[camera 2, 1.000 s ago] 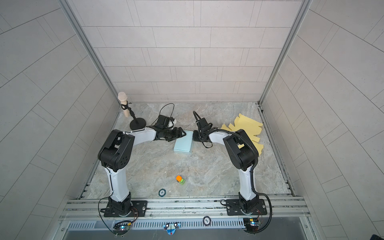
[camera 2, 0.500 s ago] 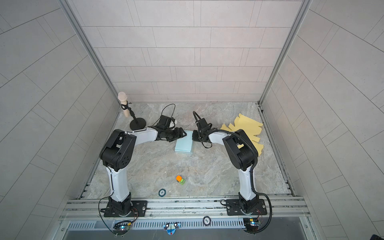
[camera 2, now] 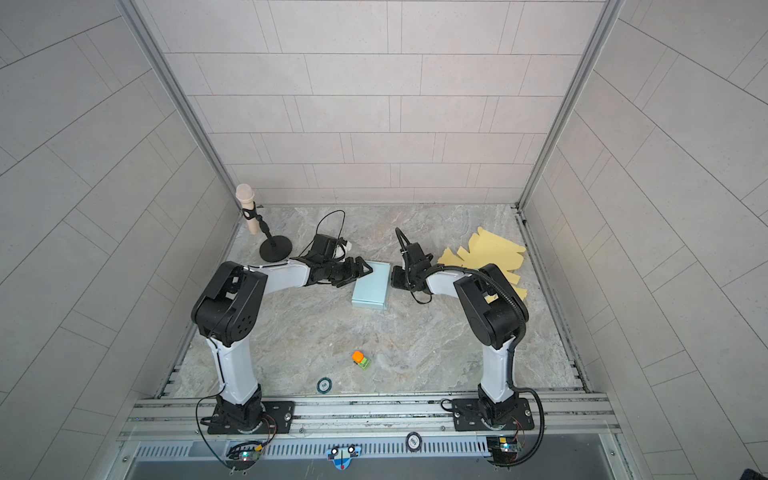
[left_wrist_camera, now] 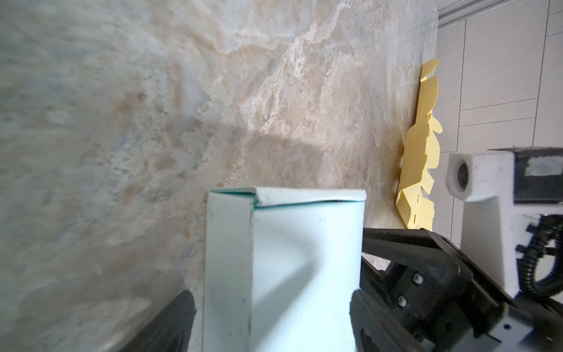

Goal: Fold the paper box

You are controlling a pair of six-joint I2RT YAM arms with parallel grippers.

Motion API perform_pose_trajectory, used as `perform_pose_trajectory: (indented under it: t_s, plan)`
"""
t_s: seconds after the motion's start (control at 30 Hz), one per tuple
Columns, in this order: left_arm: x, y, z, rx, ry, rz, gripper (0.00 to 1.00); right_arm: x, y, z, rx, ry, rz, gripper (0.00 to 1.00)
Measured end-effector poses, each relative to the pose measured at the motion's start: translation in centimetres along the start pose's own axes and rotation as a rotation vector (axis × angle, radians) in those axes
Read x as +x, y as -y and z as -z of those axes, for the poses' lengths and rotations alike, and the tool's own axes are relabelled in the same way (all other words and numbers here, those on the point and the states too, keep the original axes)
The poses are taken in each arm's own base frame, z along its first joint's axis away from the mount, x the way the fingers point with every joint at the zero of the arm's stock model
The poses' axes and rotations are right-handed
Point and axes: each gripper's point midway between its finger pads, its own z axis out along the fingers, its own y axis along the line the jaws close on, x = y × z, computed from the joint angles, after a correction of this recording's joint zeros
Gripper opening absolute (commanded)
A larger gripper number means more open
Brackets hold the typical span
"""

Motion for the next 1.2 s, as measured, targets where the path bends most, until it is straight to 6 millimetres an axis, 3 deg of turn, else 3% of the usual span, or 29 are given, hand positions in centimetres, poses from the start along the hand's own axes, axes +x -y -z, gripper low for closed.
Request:
perform_pose_trajectory:
  t_s: [0.27,0.53,1.0,1.2]
  plan:
    - [2.5,-0.3,2.4,-0.007,0.002,-0.015,0.87,3.0,0.7,2.0,0.041,-0.035,0.033,0.18]
    - [6.3,0.6,2.5,-0.011,-0.051,-0.048,0.86,7.2,-1.8,2.5,0.042,-0.083,0.119,0.17]
    - [9.3,1.6,1.6,-0.005,-0.031,-0.036,0.83,8.1,-2.4,2.7,0.073,-0.061,0.111,0.17]
    - [9.5,1.7,1.4,-0.002,0.011,0.028,0.82,8.3,-2.5,2.7,0.094,-0.047,0.101,0.17]
